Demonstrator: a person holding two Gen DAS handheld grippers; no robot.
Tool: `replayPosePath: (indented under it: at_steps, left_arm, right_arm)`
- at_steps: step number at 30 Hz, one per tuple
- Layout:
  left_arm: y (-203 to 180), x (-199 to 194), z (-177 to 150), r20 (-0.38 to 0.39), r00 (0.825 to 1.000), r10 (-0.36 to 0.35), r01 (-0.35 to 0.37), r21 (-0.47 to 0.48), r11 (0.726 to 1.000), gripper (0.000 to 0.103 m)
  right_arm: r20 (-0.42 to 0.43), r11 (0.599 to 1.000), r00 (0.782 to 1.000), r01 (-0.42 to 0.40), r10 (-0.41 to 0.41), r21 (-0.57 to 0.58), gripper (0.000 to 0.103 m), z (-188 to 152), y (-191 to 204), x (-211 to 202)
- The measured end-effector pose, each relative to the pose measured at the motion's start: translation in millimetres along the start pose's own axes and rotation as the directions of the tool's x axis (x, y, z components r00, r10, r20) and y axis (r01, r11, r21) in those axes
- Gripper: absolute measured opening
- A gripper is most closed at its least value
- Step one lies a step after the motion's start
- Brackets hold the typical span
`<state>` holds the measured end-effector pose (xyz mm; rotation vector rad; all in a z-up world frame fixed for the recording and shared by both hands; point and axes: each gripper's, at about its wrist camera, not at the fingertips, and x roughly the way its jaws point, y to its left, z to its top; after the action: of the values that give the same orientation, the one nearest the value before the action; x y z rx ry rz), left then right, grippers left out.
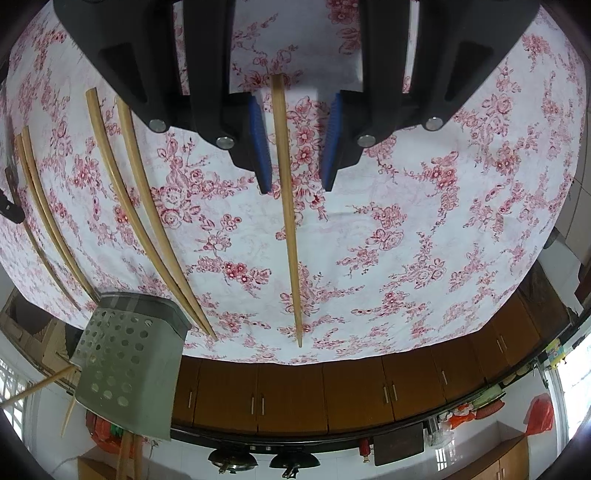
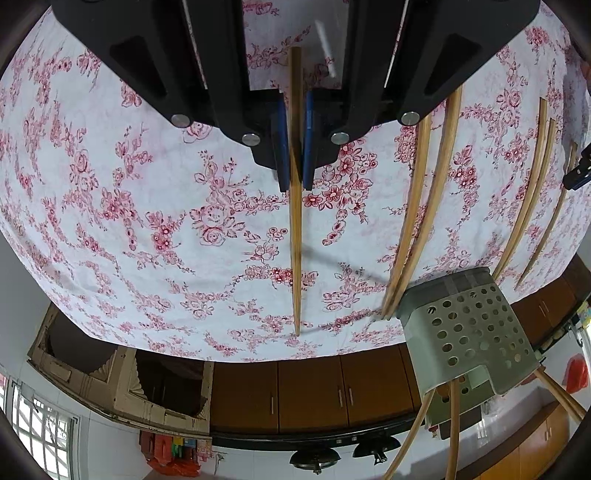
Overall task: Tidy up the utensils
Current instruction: 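Lift the left gripper's chopstick upright toward the green holder while the right gripper lifts its own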
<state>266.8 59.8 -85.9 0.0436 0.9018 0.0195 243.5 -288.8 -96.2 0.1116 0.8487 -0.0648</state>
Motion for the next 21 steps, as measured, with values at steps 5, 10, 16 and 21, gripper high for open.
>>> replayPosePath:
  at_steps: [5,10,16,21]
  left_arm:
    - [-0.2,-0.3,-0.7,-0.001,1.0,0.002,-0.002,0.003,1.0,0.029]
    - [-2.7,0.4,-0.2,-0.001,1.0,0.009,-0.009,0.009,1.0,0.029]
    - [-6.8,0.0,-1.6,0.003,1.0,0.005,-0.005,0.025,1.0,0.008]
    - [-9.0,-9.0,-4.2,0.0,1.0,-0.008,0.008,0.054,0.999,0.008]
  right_arm:
    - [-0.001,1.0,1.0,-0.001,0.001,0.001,0.008,0.6,0.6,-0.2]
    - [-0.002,1.0,1.0,-0.002,0.002,0.003,0.008,1.1,1.4,-0.9]
    - [0.002,0.999,1.0,-0.025,0.025,0.027,0.008,1.8,-2.0,-1.6]
    - [0.065,0.999,0.998,-0.023,0.021,0.031,0.007,-0.7,-8.6,-20.3]
